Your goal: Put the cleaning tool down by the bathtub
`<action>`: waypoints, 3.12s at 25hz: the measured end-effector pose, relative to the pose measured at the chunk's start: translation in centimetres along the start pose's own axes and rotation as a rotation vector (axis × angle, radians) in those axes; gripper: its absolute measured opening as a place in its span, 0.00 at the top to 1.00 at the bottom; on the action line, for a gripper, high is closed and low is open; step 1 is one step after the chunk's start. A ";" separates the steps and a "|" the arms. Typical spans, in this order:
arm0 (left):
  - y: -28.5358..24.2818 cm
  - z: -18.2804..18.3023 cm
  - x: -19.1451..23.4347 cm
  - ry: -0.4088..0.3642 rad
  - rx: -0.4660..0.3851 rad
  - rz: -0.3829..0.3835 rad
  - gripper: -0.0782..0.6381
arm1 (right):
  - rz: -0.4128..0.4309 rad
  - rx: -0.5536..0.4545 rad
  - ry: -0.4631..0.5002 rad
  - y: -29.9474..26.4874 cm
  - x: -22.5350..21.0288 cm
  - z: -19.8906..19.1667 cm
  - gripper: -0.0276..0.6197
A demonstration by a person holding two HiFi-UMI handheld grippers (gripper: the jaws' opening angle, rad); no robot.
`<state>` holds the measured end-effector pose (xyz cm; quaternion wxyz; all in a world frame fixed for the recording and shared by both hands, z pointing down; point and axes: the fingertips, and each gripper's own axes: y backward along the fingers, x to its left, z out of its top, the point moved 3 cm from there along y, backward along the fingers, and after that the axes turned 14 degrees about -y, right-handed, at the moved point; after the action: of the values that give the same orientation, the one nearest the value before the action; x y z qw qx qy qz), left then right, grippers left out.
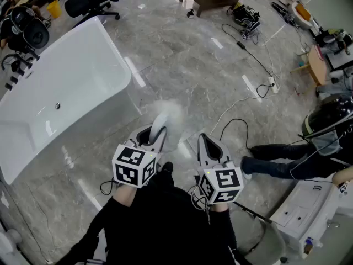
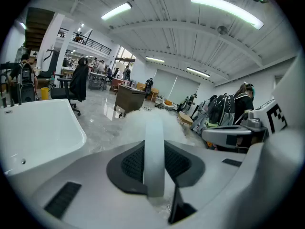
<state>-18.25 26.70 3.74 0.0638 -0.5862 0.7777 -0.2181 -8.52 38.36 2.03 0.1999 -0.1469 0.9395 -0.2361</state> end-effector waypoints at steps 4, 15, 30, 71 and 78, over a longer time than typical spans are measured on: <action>-0.1 0.2 0.4 0.003 0.003 0.006 0.76 | 0.009 0.010 0.002 -0.3 0.3 0.1 0.96; -0.5 -0.5 2.5 0.018 0.023 0.016 0.76 | -0.003 0.026 -0.053 -1.7 0.0 -0.2 0.96; -1.3 0.3 7.4 0.010 0.001 0.007 0.76 | -0.125 0.014 -0.079 -3.2 0.0 0.4 0.96; -27.6 6.2 17.3 0.180 0.043 0.415 0.76 | 0.066 0.200 -0.022 -25.7 -23.4 13.9 0.96; -30.3 4.6 21.7 0.200 0.094 0.509 0.76 | 0.100 0.286 -0.030 -29.9 -24.0 12.5 0.96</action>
<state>3.56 -1.48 15.53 0.0669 -0.3440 0.8913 -0.2878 23.51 17.20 14.30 0.2441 -0.0735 0.8994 -0.3550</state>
